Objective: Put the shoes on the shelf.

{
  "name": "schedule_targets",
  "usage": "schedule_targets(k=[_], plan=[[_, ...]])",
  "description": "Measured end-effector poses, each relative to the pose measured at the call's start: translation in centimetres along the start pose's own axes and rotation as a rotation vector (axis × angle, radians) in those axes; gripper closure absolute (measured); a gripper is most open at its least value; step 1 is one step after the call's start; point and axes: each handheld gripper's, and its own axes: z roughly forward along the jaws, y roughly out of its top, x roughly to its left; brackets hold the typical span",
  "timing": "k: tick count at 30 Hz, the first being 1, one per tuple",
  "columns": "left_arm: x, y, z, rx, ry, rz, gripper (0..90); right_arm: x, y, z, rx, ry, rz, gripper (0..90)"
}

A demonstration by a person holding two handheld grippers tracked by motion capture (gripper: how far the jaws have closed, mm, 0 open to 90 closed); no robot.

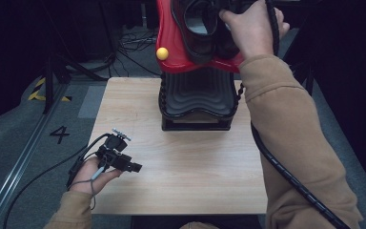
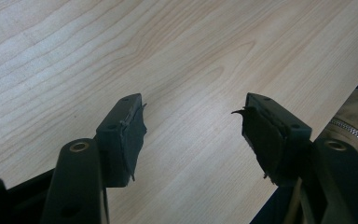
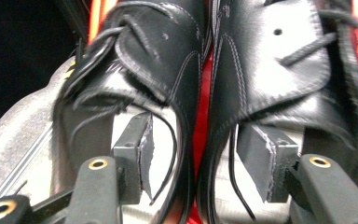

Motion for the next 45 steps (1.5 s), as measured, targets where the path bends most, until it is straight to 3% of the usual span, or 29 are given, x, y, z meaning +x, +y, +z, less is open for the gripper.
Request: schedule_targets(k=[5,10,16,23,29,35,37,45], plan=[[-0.3,0.2,0.2,0.010,0.010,0.014,39.4,-1.1,-0.8,-2.6,-0.026,0.073,-0.034,46.3],[-0.6,0.4,0.5,0.020,0.021,0.028,39.4,-2.6,-2.3,-4.9,-0.043,0.093,-0.085,46.3],[-0.9,0.8,0.4,0.020,0.032,0.029,39.4,-4.6,-5.8,-8.3,-0.046,0.093,-0.261,46.2],[-1.2,1.1,0.0,0.012,0.045,0.040,39.4,-7.4,-9.5,-10.7,-0.041,0.128,-0.293,45.0],[-1.0,0.9,-0.5,-0.007,0.045,0.029,39.3,-9.4,-11.7,-11.4,-0.021,0.128,-0.330,44.8],[-0.9,0.5,-0.8,-0.019,0.051,0.020,39.3,-10.8,-13.8,-11.1,-0.009,0.163,-0.354,46.0],[-1.0,0.1,-0.9,-0.020,0.053,0.016,39.3,-11.5,-15.4,-10.4,0.016,0.194,-0.396,49.3],[-0.9,-1.0,-1.3,-0.025,0.076,-0.012,39.3,-13.1,-19.8,-7.6,0.057,0.265,-0.405,52.4]])
